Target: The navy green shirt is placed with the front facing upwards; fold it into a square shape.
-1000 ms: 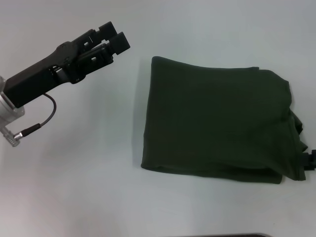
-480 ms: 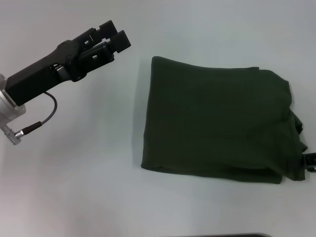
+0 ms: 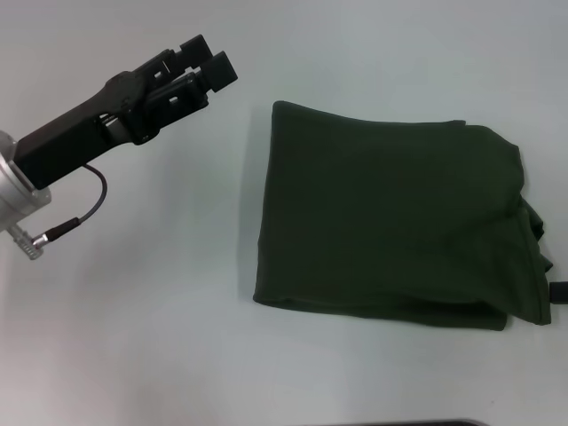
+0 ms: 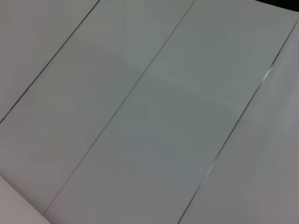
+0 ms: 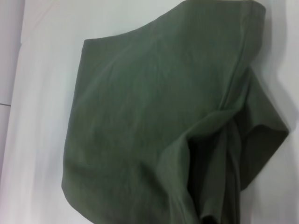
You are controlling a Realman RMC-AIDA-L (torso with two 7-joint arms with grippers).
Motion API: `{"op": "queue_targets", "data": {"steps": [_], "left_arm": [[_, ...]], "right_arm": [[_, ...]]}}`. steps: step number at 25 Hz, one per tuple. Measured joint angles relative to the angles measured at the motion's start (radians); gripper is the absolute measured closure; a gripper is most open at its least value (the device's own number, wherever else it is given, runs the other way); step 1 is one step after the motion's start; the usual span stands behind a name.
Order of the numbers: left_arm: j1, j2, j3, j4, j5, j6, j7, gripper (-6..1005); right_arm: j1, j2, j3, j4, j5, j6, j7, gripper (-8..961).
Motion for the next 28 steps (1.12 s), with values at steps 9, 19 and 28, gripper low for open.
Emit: {"op": "queue_targets", "data": {"steps": [9, 19, 28], "left_arm": [[-0.018, 0.010, 0.038, 0.021, 0.062, 0.002, -0.062, 80], [-0.016, 0.014, 0.048, 0.039, 0.134, 0.014, -0.081, 79], [-0.020, 0.002, 0.135, 0.017, 0.171, 0.005, -0.058, 80]], "right_arm": [[0.000, -0.023, 0.150, -0.006, 0.032, -0.076, -0.074, 926], [0.029, -0.034, 0.260, 0.049, 0.138, -0.140, -0.171, 911], [0.119, 0.010, 0.211, 0.048, 0.139, -0.083, -0.177, 870]]}}
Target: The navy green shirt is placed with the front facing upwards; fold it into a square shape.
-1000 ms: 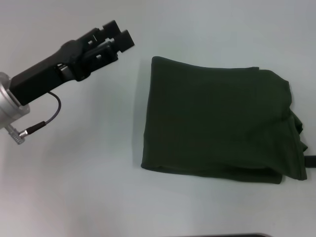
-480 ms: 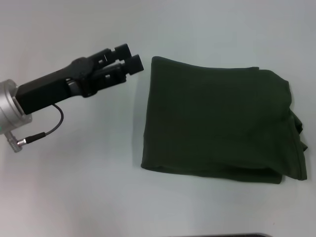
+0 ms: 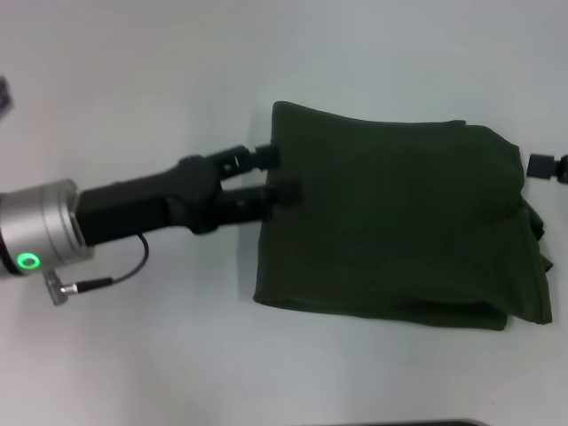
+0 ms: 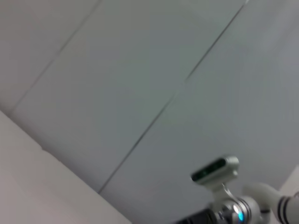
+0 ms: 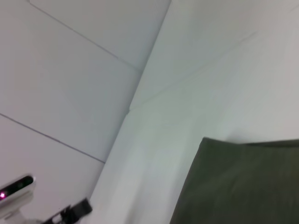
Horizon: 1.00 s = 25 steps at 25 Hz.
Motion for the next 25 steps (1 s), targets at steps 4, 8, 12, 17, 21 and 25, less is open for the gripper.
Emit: {"op": "queue_targets", "data": {"steps": [4, 8, 12, 17, 21, 25], "left_arm": [[-0.009, -0.002, 0.025, -0.057, 0.002, -0.012, 0.047, 80], [-0.027, -0.003, 0.055, -0.092, 0.003, -0.044, 0.073, 79], [-0.030, -0.003, 0.051, -0.091, -0.003, -0.051, 0.081, 79], [-0.021, 0.000, -0.011, -0.083, -0.016, -0.048, 0.083, 79], [-0.012, 0.003, -0.122, -0.082, -0.018, -0.048, 0.092, 80], [-0.006, 0.003, -0.229, -0.081, -0.018, -0.052, 0.104, 80]], "right_arm": [[0.006, -0.012, 0.011, -0.006, 0.049, 0.000, 0.006, 876], [0.012, -0.022, -0.001, -0.006, 0.089, -0.008, 0.012, 880], [0.036, -0.015, -0.087, -0.006, 0.089, -0.010, 0.001, 882], [0.073, 0.036, -0.240, -0.007, 0.086, 0.018, -0.060, 883], [0.096, 0.075, -0.350, -0.007, 0.086, 0.075, -0.092, 883], [0.108, 0.103, -0.438, 0.003, 0.086, 0.134, -0.104, 884]]}}
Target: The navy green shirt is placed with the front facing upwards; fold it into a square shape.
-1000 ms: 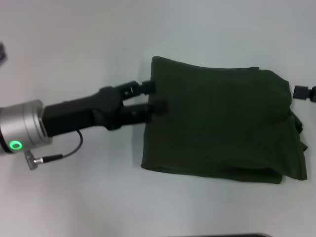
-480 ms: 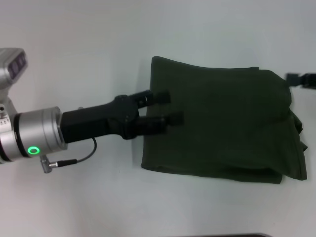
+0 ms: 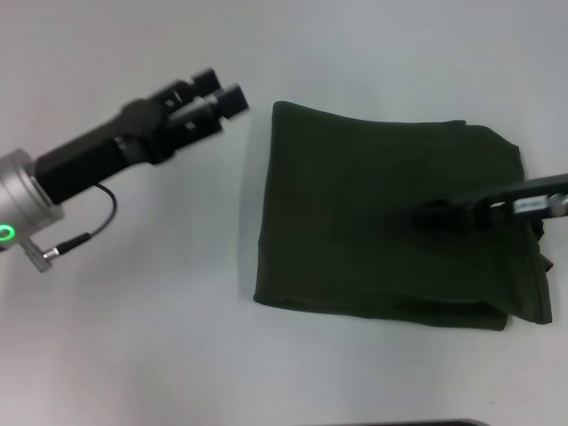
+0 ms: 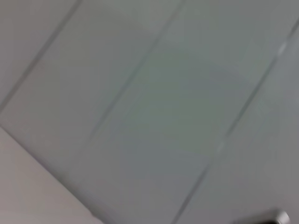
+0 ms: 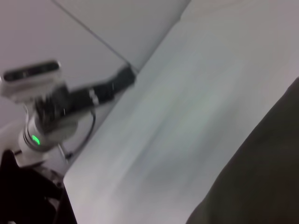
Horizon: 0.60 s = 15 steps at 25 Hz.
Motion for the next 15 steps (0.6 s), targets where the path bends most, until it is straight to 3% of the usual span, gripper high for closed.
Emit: {"op": "queue_targets", "data": {"steps": [8, 15], "left_arm": [[0.004, 0.000, -0.065, 0.000, -0.010, -0.007, 0.008, 79], [0.005, -0.001, -0.066, -0.003, -0.012, -0.008, 0.008, 80]], "right_arm": [[0.022, 0.016, -0.165, 0.079, 0.000, 0.118, -0.007, 884], [0.014, 0.015, -0.195, 0.124, -0.011, 0.243, 0.003, 884]]}}
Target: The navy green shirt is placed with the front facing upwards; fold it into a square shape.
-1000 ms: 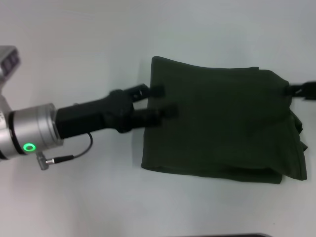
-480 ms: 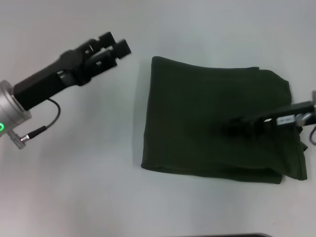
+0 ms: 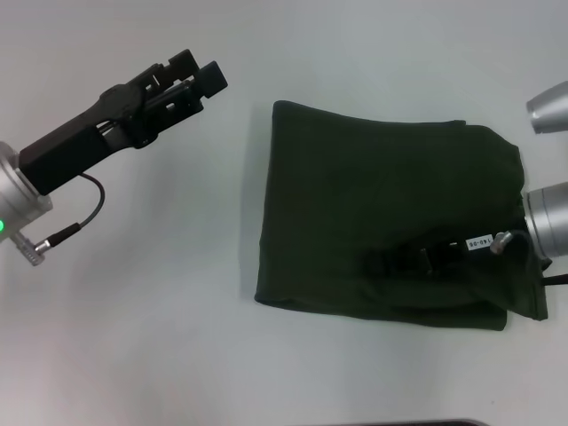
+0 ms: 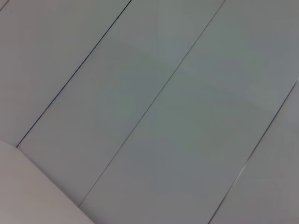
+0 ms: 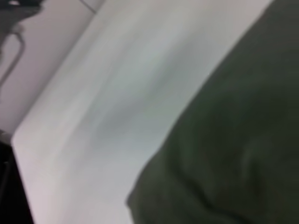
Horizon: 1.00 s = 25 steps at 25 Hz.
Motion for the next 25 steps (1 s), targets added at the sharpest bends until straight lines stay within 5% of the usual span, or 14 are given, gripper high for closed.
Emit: {"op": "queue_targets", "data": {"steps": [8, 25], "left_arm": [[0.000, 0.000, -0.001, -0.003, 0.000, 0.000, 0.000, 80], [-0.008, -0.003, -0.001, -0.008, 0.000, 0.000, 0.000, 79]], "right_arm": [[-0.022, -0.006, 0.037, -0.013, 0.018, -0.032, -0.052, 885], [-0.122, -0.083, 0.116, -0.027, -0.039, -0.166, -0.083, 884]]}}
